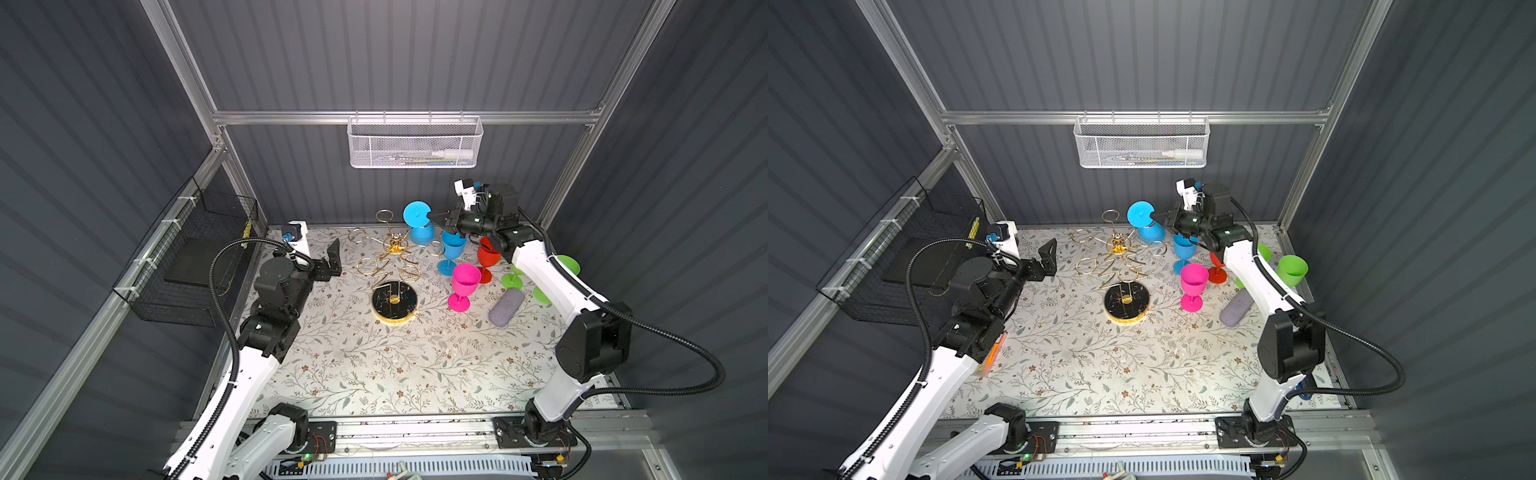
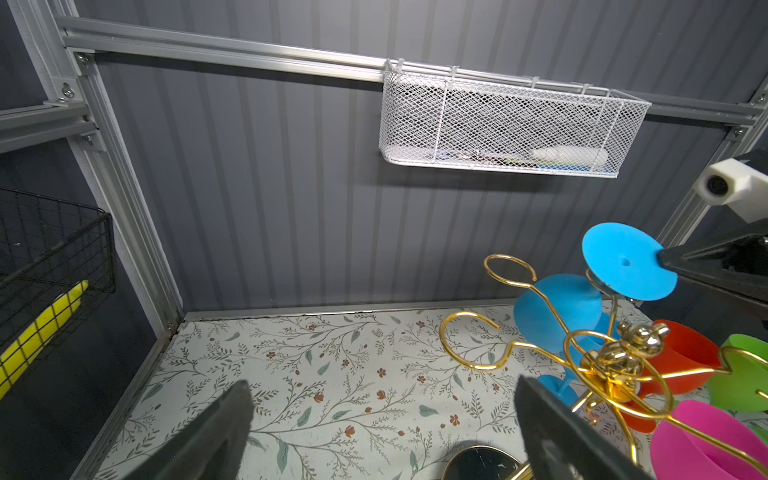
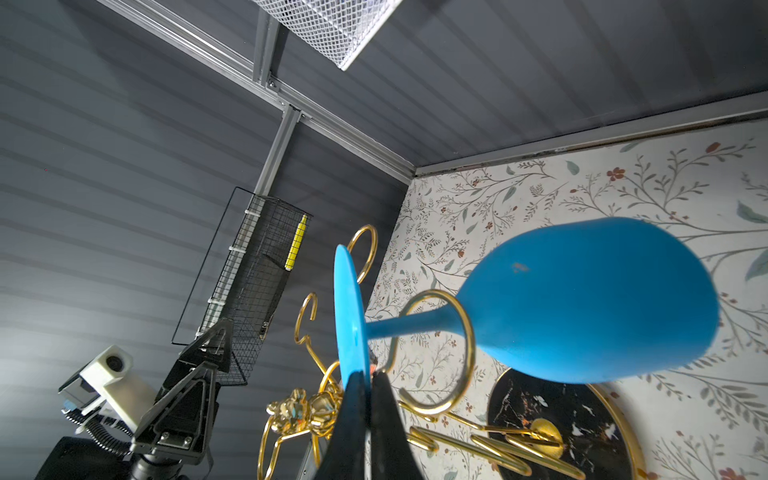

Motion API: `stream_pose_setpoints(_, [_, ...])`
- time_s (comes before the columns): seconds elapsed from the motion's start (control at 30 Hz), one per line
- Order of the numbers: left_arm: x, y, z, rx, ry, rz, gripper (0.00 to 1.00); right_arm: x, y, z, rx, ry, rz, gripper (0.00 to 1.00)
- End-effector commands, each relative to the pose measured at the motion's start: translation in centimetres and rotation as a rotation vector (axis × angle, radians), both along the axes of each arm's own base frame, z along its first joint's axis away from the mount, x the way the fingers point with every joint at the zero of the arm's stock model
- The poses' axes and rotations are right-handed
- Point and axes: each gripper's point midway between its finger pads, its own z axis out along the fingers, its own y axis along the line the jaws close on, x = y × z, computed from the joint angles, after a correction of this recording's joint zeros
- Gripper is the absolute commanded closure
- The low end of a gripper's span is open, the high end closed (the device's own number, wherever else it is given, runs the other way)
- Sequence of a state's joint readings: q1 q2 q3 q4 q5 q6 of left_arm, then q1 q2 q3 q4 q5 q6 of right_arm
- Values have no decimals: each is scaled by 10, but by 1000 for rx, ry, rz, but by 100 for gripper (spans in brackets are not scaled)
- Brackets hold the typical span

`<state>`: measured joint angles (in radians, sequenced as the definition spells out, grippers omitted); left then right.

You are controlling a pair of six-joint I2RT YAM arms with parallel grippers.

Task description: Take the wine glass off the wine glass rack

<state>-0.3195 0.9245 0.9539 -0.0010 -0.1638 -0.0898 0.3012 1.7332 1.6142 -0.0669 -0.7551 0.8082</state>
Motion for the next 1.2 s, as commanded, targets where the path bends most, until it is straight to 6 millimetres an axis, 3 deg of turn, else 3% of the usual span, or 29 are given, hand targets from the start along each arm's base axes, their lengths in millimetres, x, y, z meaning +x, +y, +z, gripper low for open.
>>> stream_pose_setpoints(0.0, [-7,2,13,-15,-31,-8,0,-11,5,21,58,-34,46,100])
stream_pose_setpoints(0.5, [-7,1,15,-22,-36,-13,0,-33,4,9,65,4,62,100])
stream_pose_setpoints(1.17, [-6,2,18,-34,-41,-7,0,-46,-19,9,34,-9,-11,100])
